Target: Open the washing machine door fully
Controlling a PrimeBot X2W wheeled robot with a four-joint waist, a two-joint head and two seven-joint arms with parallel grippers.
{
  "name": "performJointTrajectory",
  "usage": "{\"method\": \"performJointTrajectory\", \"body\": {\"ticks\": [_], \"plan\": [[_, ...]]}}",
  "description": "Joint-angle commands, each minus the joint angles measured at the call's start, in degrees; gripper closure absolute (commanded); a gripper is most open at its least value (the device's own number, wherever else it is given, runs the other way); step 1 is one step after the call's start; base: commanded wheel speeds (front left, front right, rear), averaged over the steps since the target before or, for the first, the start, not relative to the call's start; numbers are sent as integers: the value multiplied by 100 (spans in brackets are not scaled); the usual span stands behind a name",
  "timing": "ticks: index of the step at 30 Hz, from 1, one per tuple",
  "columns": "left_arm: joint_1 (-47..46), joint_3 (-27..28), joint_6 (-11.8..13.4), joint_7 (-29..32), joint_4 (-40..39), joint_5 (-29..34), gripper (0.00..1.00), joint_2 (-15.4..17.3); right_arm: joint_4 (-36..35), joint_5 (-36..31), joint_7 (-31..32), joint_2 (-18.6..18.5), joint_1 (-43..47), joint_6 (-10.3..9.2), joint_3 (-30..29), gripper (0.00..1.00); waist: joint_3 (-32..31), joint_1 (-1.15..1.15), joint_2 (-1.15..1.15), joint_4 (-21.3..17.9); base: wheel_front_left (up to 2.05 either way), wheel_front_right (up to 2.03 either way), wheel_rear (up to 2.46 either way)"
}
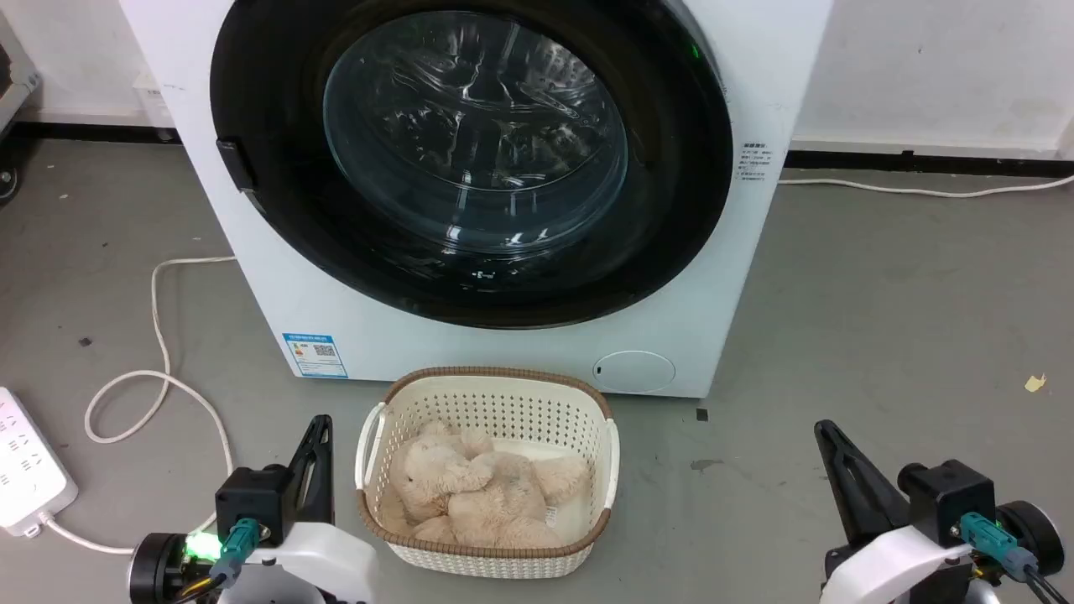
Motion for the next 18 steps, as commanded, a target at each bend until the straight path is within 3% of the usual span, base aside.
{"method": "performJointTrajectory", "body": {"ticks": [1, 18], "plan": [[22, 7, 15, 2, -24, 15, 100, 0, 5, -29, 3, 26, -68, -9, -1, 100, 0, 0, 0, 0, 0, 0, 0], [22, 7, 15, 2, -24, 15, 100, 0, 5, -29, 3, 26, -68, -9, -1, 100, 0, 0, 0, 0, 0, 0, 0]]}}
